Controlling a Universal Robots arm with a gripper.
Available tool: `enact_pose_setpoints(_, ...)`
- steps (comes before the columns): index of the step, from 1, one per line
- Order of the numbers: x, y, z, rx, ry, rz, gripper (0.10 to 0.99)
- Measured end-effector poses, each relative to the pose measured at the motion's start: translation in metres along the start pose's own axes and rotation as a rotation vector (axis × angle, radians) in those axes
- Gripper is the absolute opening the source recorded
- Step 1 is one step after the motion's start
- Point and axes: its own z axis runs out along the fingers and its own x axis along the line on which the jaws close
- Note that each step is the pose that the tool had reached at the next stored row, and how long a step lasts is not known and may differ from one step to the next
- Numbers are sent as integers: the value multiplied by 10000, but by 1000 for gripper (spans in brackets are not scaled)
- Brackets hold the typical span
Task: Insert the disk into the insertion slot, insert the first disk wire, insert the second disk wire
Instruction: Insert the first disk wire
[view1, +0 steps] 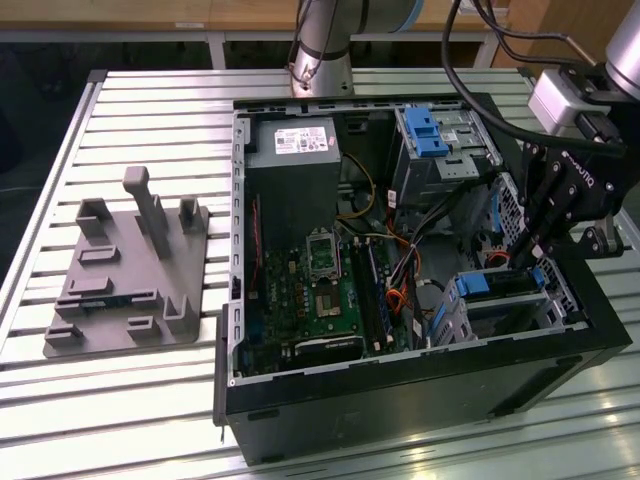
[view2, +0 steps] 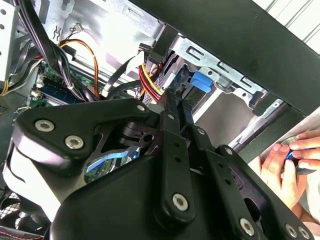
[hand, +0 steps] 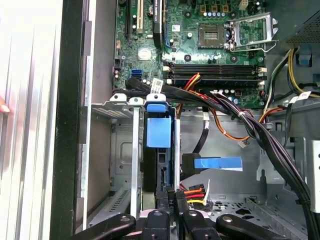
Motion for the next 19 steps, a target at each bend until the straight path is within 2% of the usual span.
enact_pose_setpoints(19, 0, -1, 20, 108, -31, 504, 173)
